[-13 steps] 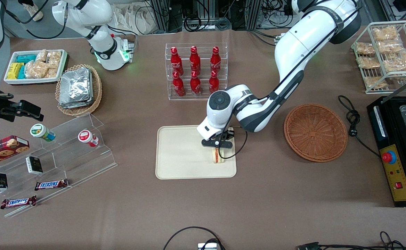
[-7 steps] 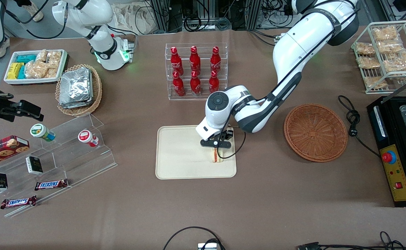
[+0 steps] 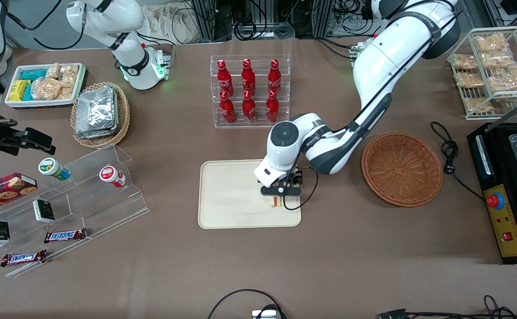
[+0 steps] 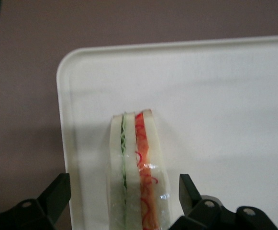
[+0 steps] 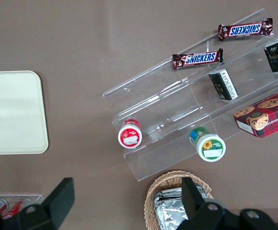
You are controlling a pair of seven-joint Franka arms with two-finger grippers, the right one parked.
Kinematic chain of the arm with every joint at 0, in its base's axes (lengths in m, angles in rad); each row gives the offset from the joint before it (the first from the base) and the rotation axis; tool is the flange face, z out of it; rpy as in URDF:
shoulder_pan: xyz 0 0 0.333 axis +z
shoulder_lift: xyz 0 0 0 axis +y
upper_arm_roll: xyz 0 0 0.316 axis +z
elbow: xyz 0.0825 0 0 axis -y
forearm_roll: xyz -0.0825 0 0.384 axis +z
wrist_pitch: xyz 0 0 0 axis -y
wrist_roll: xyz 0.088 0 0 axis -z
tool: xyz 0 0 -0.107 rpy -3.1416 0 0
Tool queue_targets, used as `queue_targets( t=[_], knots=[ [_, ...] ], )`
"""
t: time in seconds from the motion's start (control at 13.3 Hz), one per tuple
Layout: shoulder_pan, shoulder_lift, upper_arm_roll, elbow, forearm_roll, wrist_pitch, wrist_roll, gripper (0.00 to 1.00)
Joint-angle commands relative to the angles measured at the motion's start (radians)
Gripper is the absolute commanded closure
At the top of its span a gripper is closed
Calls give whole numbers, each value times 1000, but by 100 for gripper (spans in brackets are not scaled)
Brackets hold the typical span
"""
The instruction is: Place sandwich from basket to tray
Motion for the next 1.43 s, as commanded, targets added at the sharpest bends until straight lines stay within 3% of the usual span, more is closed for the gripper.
queue_targets(
  t=[0.0, 0.45, 0.9, 1.36],
  knots=[
    [24, -31, -8, 48, -37, -67, -14, 0],
    [29, -115, 0, 214, -60, -326, -16, 0],
    [145, -230, -5, 219, -62, -435, -1, 0],
    [274, -319, -2, 240, -172, -545, 220, 0]
  ],
)
